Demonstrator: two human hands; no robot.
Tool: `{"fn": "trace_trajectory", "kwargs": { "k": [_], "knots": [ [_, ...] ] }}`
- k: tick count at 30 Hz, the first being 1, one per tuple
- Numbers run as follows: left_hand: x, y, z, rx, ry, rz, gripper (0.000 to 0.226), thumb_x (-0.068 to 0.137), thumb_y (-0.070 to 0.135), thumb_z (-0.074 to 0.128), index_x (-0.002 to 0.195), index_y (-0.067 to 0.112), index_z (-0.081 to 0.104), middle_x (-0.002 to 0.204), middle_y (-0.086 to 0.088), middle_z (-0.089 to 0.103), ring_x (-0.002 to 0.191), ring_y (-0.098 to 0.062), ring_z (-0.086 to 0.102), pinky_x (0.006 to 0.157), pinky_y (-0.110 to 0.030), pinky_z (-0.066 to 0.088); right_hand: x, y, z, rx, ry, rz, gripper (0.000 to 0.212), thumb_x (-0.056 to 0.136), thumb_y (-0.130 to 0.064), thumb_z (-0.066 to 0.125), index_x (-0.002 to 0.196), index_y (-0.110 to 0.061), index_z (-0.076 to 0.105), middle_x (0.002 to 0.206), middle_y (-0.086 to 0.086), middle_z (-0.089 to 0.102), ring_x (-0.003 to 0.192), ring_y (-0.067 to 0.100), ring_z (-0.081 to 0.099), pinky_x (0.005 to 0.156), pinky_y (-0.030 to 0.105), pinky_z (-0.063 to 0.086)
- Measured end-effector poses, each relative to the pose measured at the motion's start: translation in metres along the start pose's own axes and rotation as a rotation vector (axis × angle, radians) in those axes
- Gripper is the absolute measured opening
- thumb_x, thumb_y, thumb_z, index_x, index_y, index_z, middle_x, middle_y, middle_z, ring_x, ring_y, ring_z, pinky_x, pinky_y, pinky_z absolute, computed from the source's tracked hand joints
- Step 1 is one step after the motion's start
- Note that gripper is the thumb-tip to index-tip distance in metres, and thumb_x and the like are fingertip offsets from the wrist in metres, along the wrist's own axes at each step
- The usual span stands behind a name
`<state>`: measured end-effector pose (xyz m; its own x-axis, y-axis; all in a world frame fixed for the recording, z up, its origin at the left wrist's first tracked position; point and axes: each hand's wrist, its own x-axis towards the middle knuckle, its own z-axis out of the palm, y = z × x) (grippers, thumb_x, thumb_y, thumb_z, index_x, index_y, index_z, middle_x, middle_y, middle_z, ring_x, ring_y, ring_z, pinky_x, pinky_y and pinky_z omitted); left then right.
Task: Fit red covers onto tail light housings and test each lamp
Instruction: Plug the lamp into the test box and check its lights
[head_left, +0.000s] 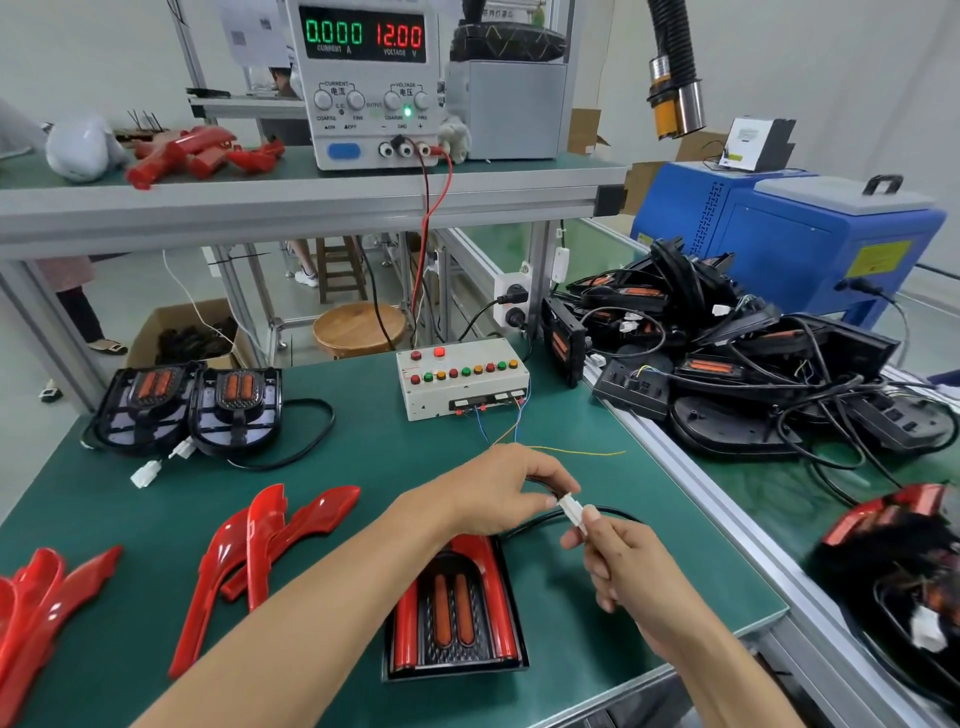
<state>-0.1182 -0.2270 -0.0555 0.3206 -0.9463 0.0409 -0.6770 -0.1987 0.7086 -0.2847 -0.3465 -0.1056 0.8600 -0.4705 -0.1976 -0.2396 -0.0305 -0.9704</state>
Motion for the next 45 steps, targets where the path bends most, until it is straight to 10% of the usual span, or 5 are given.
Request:
{"fn": "trace_trajectory", "kwargs": {
  "k": [16,45],
  "knots": [
    [0.008,0.006,-0.01,0.399,-0.129,0.139,0.022,0.091,0.023,0.075,0.112,0.017,0.074,0.107,0.003,0.077,0.104,-0.02,0.065,0.111,-0.045,0.04,-0.007,-0.01,0.001,-0.053,-0.036,0.021,0.048,0.109,-0.038,0.04,0.079,-0.007,0.063,0.053,-0.001,0.039,0.044,0.015,0.033,0.047,0.029,0.034],
    [0.001,0.001,0.002,0.571,-0.2,0.232,0.022,0.099,0.026,0.066,0.108,0.009,0.076,0.092,-0.016,0.075,0.104,-0.034,0.067,0.108,-0.045,0.045,-0.007,-0.001,0.001,-0.093,-0.086,0.028,0.048,0.108,-0.04,0.041,0.077,-0.011,0.065,0.055,0.002,0.043,0.045,0.016,0.034,0.049,0.031,0.035]
  ]
}}
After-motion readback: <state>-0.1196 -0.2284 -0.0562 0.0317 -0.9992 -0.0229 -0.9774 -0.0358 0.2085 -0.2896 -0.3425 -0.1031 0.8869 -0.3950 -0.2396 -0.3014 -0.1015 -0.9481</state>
